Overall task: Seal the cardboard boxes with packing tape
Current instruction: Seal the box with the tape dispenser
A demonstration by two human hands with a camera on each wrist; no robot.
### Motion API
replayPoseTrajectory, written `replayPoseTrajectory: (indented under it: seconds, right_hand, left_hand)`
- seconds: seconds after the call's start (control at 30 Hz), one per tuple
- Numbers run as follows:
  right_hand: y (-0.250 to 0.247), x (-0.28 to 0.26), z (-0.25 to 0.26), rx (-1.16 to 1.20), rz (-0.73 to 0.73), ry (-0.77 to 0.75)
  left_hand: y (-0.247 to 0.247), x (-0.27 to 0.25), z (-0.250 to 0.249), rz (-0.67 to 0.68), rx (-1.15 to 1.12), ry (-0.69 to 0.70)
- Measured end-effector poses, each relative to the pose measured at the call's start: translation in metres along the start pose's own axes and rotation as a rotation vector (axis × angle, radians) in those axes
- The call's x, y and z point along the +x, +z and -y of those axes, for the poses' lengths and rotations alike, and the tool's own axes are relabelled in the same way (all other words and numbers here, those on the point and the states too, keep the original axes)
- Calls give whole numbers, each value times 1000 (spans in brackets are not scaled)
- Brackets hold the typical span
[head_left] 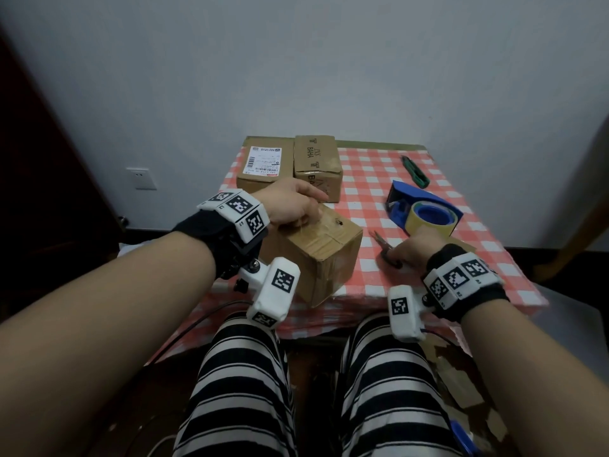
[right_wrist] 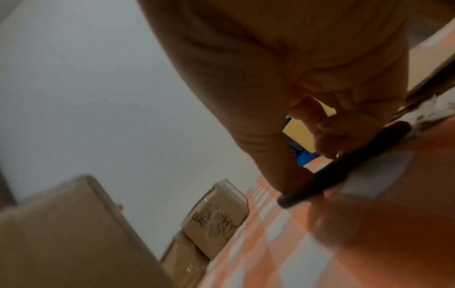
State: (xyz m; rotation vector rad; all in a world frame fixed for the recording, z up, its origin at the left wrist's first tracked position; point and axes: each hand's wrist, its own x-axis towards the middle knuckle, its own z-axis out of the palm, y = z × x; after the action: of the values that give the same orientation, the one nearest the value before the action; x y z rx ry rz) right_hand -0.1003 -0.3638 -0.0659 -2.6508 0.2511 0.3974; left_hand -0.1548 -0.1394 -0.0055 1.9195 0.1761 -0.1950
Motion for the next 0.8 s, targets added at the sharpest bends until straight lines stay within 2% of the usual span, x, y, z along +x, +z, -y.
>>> replayPoseTrajectory:
  seconds: [0.13,0.27,0.33,0.43,0.53,0.8]
  right_hand:
    - [-8,-2,-2,302,16,-49]
    - [-23,-13,7,747,115,-223]
    - [-32,-25,17,853,164,-327]
    - [-41,-43,33,890,256,-467]
    - [-40,-54,46,853,285,-506]
    - [-27,-57,57,771,187,-513]
  left_hand:
    - [-3,0,3,1,-17,2]
    - [-2,-1,1,-7,-76,15]
    - [1,-3,-3,12,-69,23]
    - [3,-7,-10,52,-21,2]
    - [2,-6,-11,78,-21,-1]
    - [1,-2,-8,125,-61,43]
